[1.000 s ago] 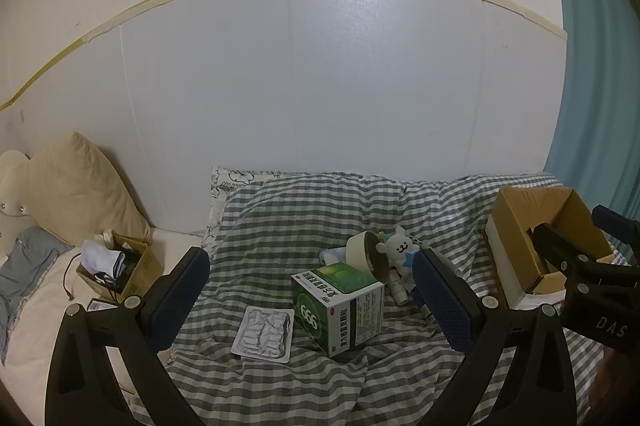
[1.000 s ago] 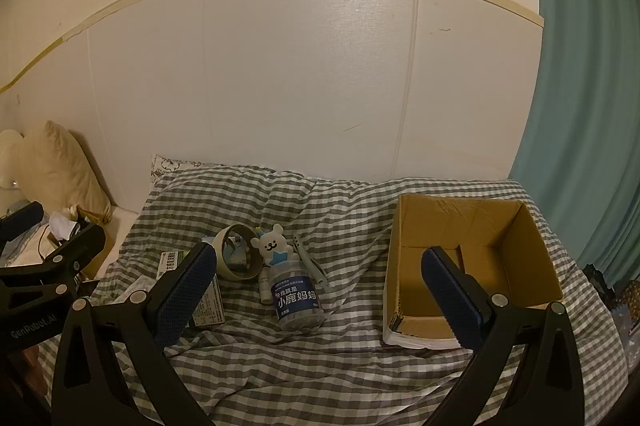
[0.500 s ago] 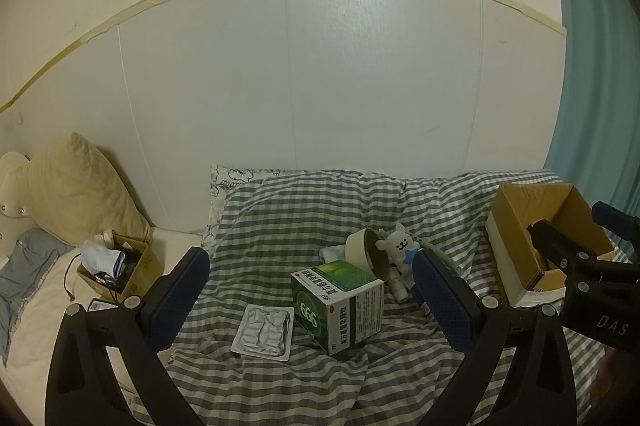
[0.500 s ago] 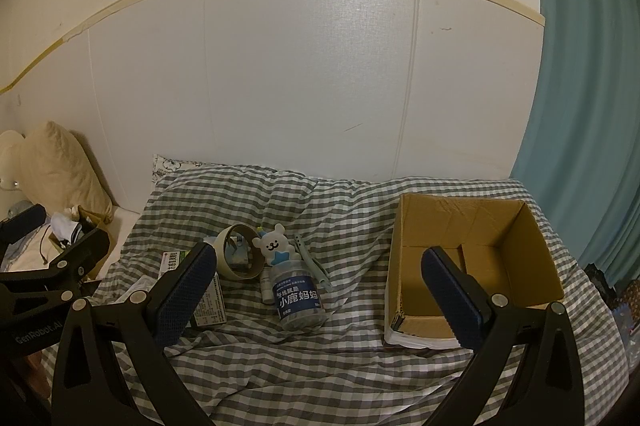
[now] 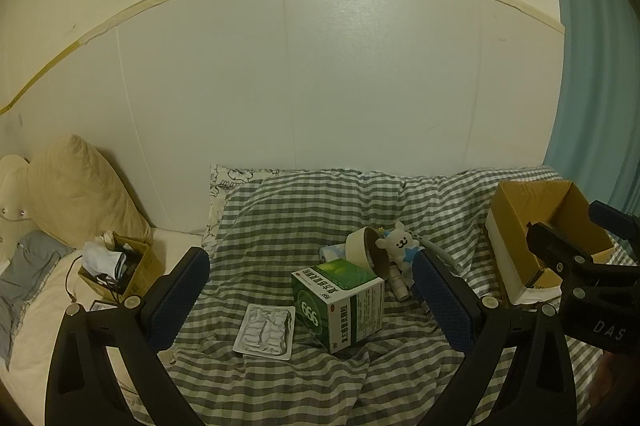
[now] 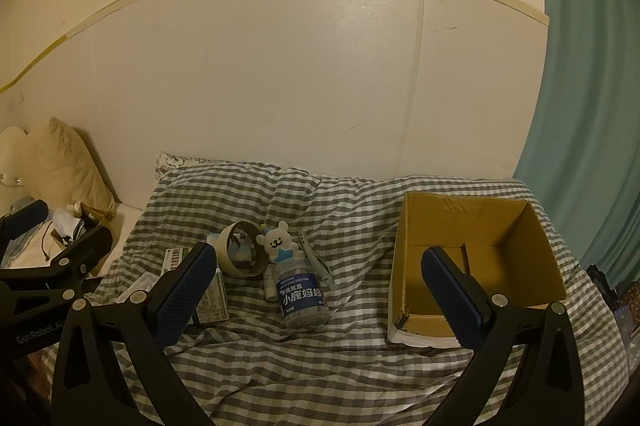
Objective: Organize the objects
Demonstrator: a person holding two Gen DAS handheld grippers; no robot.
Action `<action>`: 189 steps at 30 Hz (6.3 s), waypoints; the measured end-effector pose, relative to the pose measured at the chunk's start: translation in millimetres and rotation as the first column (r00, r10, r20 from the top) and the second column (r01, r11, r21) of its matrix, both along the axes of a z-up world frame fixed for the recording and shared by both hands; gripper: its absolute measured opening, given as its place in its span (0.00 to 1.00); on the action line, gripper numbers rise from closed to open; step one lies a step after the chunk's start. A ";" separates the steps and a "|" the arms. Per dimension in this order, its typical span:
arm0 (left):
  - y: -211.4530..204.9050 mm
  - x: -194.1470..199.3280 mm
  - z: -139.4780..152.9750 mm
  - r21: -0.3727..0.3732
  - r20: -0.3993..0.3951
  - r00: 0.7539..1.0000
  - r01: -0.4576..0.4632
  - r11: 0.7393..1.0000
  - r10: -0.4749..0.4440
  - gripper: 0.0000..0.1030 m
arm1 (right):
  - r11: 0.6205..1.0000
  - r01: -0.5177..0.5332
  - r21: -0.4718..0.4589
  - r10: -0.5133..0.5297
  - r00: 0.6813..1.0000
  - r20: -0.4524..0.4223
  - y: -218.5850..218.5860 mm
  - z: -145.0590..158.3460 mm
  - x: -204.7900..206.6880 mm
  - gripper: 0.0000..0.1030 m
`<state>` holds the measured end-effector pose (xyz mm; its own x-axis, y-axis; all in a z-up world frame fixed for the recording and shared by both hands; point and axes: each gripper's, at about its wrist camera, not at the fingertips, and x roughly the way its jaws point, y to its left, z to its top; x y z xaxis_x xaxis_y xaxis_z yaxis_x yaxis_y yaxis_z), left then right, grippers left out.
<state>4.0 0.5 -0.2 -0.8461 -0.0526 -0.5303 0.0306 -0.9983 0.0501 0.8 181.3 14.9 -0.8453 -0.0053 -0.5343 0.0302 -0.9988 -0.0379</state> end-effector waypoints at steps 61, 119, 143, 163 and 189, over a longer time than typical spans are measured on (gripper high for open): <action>-74.5 -99.8 -180.5 0.035 0.586 0.810 0.012 0.999 -0.030 0.59 | 0.998 -0.037 -0.045 0.054 0.883 0.465 -4.6 -176.4 -143.1 0.63; 70.8 0.7 -142.8 -0.108 0.526 0.849 0.131 0.985 -0.055 0.82 | 0.994 -0.108 0.003 0.104 0.965 0.240 119.2 27.5 13.5 0.57; 53.6 -3.2 -100.1 0.023 0.498 0.862 0.100 0.995 -0.098 0.65 | 0.988 -0.156 0.016 0.146 0.954 0.263 93.3 18.3 20.3 0.57; 229.2 -76.9 11.0 0.075 0.298 0.888 0.345 0.936 -0.351 0.65 | 0.999 -0.018 0.046 0.013 0.996 0.091 179.5 116.6 -24.8 0.57; 293.8 -118.9 -28.9 0.039 0.335 0.866 0.381 0.924 -0.371 0.91 | 0.998 0.029 -0.062 -0.015 0.978 0.208 249.0 32.5 -87.8 0.69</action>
